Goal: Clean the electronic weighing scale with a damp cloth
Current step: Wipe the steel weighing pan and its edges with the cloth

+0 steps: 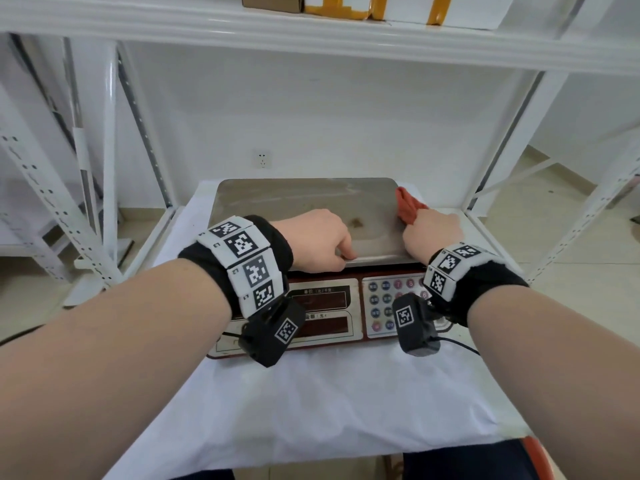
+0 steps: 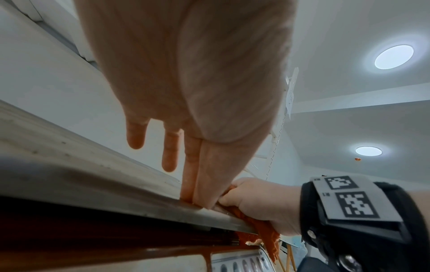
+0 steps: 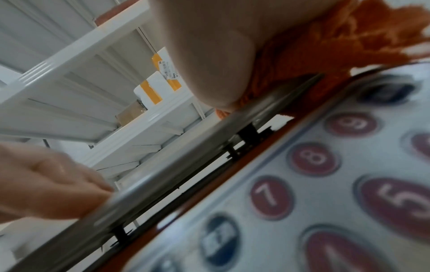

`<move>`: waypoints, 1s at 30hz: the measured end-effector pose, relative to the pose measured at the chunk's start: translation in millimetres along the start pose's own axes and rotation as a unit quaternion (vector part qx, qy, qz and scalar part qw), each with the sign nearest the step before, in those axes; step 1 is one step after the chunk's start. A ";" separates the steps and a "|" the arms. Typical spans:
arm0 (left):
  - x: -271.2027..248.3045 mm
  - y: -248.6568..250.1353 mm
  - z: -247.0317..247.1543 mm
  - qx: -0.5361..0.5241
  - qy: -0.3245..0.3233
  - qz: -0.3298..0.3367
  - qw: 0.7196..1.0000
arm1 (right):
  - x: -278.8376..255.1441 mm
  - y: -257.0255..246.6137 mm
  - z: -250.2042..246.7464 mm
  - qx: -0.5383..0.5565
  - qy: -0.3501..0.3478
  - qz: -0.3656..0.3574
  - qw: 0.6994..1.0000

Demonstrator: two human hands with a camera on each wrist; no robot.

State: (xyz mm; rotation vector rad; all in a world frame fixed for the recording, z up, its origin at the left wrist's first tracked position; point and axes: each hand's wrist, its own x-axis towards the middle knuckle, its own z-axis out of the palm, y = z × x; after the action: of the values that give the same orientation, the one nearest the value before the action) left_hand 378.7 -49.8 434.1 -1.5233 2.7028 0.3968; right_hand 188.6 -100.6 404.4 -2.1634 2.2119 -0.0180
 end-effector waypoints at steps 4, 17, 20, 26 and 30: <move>1.0 -2.3 -1.4 0.010 -0.003 0.003 1.000 | 10.0 -15.4 14.4 0.035 0.001 -0.042 0.999; -8.8 -36.4 -12.5 -0.048 0.030 -0.122 0.991 | 18.2 -22.2 -8.3 0.088 -0.047 -0.026 0.995; -13.8 -60.7 -14.4 -0.014 0.007 -0.210 0.978 | 25.9 -42.4 4.8 0.073 -0.057 0.003 0.996; -27.9 -73.1 -11.0 0.009 -0.054 -0.276 0.960 | 23.0 -26.1 -3.6 0.110 -0.047 0.009 0.993; -38.8 -74.8 -11.1 -0.008 -0.070 -0.294 0.953 | 26.8 -28.4 -0.6 0.123 -0.031 0.051 0.991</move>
State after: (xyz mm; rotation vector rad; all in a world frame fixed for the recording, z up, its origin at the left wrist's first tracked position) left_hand 463.4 -56.6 434.2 -2.0971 2.0052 0.4720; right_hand 216.4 -128.1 405.5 -1.8955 2.1552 -0.2060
